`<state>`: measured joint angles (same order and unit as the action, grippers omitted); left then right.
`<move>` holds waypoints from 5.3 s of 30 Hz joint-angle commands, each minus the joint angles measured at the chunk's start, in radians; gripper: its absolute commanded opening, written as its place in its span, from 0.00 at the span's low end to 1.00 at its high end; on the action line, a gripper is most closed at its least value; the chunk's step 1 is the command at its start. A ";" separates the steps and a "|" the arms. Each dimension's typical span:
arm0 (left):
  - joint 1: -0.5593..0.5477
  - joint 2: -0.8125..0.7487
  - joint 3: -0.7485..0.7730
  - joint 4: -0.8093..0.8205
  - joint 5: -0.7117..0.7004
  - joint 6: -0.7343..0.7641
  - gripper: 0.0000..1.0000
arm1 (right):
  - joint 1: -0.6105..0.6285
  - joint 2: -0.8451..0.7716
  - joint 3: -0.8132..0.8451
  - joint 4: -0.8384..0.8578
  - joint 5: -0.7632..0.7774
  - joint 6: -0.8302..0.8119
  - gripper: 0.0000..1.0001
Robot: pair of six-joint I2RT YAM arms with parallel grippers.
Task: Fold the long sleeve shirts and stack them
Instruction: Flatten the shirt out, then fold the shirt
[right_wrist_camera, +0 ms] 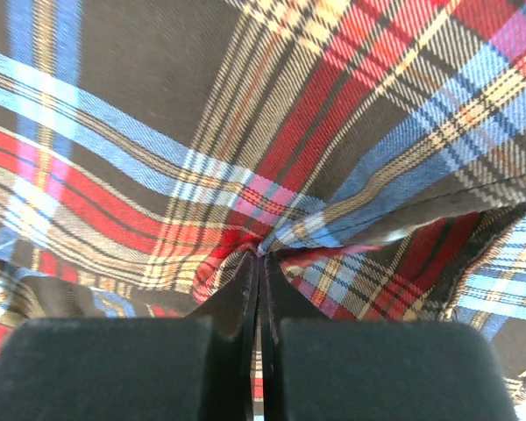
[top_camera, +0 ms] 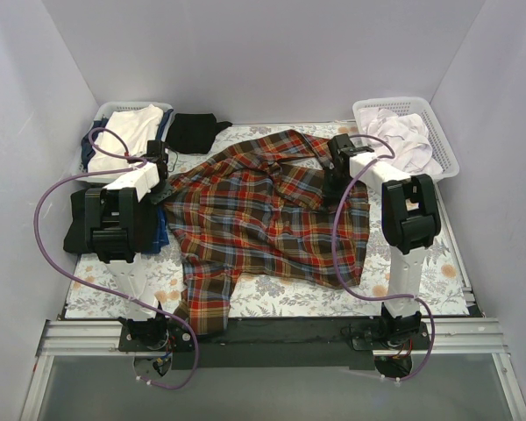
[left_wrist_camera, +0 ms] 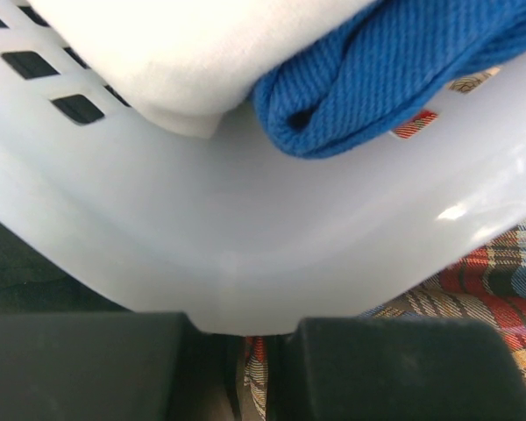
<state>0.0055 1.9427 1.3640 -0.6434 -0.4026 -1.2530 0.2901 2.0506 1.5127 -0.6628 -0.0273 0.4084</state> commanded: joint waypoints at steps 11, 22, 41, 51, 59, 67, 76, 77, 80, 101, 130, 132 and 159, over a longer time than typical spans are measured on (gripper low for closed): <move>0.054 -0.025 -0.028 0.005 -0.038 0.023 0.00 | -0.141 -0.005 0.444 -0.008 0.196 -0.042 0.01; 0.057 0.010 0.043 0.010 0.100 0.052 0.00 | -0.236 0.161 0.730 0.152 0.165 -0.002 0.01; 0.054 -0.154 -0.057 0.110 0.401 0.126 0.73 | -0.244 0.220 0.755 0.621 0.018 0.081 0.54; 0.033 -0.367 -0.333 0.253 0.614 -0.011 0.75 | -0.177 -0.160 0.395 0.172 0.013 -0.097 0.57; -0.032 -0.456 -0.508 0.252 0.654 -0.103 0.76 | -0.143 -0.521 -0.288 0.078 0.047 0.029 0.57; -0.068 -0.468 -0.566 0.215 0.668 -0.131 0.76 | -0.144 -0.662 -0.529 0.014 0.098 0.061 0.63; -0.107 -0.495 -0.618 0.172 0.634 -0.174 0.68 | -0.184 -0.603 -0.646 0.074 0.041 0.082 0.72; -0.108 -0.499 -0.620 0.172 0.634 -0.180 0.57 | -0.184 -0.593 -0.649 0.077 0.040 0.083 0.72; -0.111 -0.514 -0.622 0.168 0.636 -0.184 0.35 | -0.186 -0.570 -0.660 0.083 0.006 0.081 0.72; -0.113 -0.666 -0.651 -0.013 0.610 -0.174 0.58 | -0.189 -0.684 -0.787 -0.092 0.009 0.052 0.01; -0.475 -0.831 -0.729 -0.302 0.656 -0.398 0.52 | -0.189 -0.667 -0.703 -0.081 0.015 0.035 0.25; -0.518 -0.783 -0.700 -0.291 0.656 -0.393 0.44 | -0.189 -0.667 -0.703 -0.077 0.015 0.038 0.25; -0.499 -0.353 0.028 -0.199 0.373 -0.131 0.76 | -0.187 -0.647 -0.602 -0.049 0.044 0.037 0.24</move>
<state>-0.4984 1.7958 1.4532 -0.8497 0.0154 -1.4353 0.1047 1.4071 0.8627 -0.7242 0.0013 0.4473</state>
